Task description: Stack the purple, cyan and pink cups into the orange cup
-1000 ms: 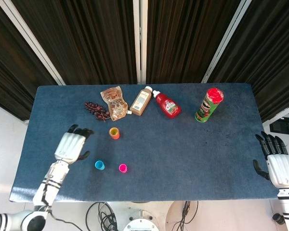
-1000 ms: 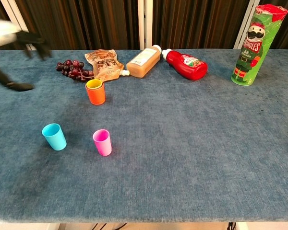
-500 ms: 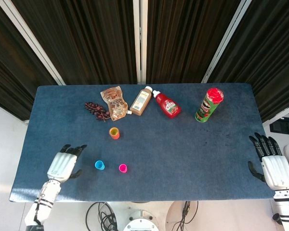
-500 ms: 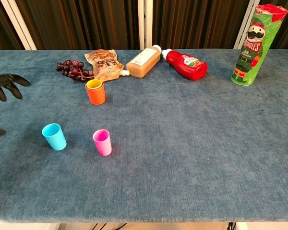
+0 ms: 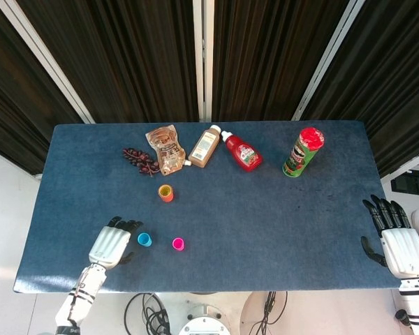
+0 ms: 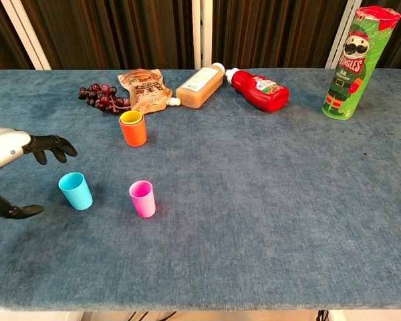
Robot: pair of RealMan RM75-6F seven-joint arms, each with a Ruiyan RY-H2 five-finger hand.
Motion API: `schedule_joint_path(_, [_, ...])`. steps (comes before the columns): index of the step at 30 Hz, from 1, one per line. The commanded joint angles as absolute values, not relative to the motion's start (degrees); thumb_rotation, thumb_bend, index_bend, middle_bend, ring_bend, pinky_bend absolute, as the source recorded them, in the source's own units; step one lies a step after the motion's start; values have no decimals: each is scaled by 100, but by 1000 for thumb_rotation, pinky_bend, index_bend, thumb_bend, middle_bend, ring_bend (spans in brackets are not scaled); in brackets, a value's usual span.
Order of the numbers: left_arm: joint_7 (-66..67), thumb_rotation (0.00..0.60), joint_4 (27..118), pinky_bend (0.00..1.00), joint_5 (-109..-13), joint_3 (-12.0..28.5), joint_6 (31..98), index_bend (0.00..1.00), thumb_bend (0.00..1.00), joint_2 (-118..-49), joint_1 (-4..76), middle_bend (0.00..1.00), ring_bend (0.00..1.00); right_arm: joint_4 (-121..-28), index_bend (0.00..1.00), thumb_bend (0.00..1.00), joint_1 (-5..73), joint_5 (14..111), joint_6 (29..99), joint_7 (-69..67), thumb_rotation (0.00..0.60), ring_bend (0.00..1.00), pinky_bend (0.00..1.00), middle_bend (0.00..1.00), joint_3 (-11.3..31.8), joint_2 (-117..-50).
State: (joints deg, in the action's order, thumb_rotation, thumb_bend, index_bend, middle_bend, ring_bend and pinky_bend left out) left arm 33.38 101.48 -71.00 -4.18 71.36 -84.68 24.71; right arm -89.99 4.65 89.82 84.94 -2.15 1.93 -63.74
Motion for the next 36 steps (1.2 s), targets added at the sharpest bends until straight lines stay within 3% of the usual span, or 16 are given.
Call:
schedule_joint_path(1, [3394,600,10120,206,-7089,-361,7066,239,236,-8551,2498,273,318,-8977,0,356,463,8982,8497,-238,600,0,0,0,190,-6378])
schedule_joint_path(9, [3513,600,10006,223,-6960,-215,6888,300,264,-8695,2568,347,410,-8920,0,355,457,8947,8481,-286,600,0,0,0,186,-6387])
schedule_joint_path(36, [3344,600,9839,271,-6864,-28,6659,428,302,-8772,2629,454,489,-8770,0,355,469,8843,8398,-367,600,0,0,0,195,-6431])
